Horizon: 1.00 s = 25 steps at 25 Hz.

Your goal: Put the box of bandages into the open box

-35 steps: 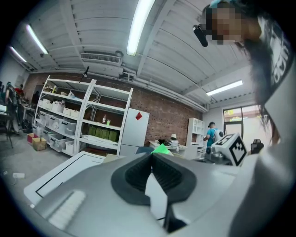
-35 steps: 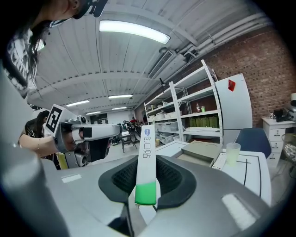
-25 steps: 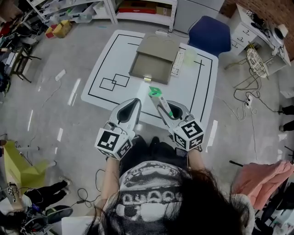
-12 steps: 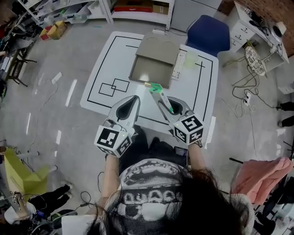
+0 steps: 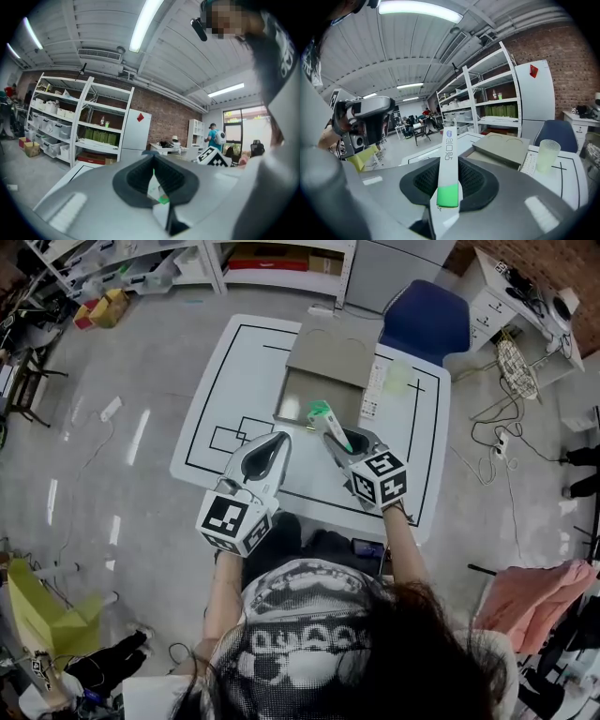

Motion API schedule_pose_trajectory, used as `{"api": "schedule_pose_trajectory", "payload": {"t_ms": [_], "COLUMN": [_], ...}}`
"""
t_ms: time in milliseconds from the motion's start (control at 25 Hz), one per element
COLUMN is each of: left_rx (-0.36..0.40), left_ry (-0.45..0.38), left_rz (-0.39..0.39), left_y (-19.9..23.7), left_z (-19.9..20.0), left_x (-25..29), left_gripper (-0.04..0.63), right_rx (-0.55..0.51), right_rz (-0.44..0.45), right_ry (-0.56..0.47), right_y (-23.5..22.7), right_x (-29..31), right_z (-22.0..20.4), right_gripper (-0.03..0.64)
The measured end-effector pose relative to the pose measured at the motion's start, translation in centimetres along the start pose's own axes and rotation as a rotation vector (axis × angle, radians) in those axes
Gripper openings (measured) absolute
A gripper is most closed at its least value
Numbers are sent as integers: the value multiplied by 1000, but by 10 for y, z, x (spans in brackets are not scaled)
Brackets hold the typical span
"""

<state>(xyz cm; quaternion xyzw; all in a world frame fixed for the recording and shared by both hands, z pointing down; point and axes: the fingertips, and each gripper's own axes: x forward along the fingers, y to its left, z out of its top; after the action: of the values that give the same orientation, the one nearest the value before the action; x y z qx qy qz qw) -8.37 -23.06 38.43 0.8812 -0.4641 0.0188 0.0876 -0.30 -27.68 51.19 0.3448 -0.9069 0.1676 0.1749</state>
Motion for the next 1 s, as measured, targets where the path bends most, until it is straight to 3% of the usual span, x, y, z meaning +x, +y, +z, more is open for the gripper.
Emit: {"api": "schedule_pose_trajectory", "payload": {"t_ms": [360,880,1000], "left_rx": [-8,-27,-27], "left_ry": [3,14,26], "left_rz": [-28,-53,-49], "left_y": [37,65,72], "left_z": [1,-2,-5], "left_x": [5,13,15], "left_gripper": [0,0,0], "right_rx": [28,241,277], "right_rz": [19,82,130], "right_ry": [157,368,432], "right_y": [-42,-84,-82], "right_x": [78,149,159], "right_z": [-4,-32,-41], "right_gripper": [94,92,92]}}
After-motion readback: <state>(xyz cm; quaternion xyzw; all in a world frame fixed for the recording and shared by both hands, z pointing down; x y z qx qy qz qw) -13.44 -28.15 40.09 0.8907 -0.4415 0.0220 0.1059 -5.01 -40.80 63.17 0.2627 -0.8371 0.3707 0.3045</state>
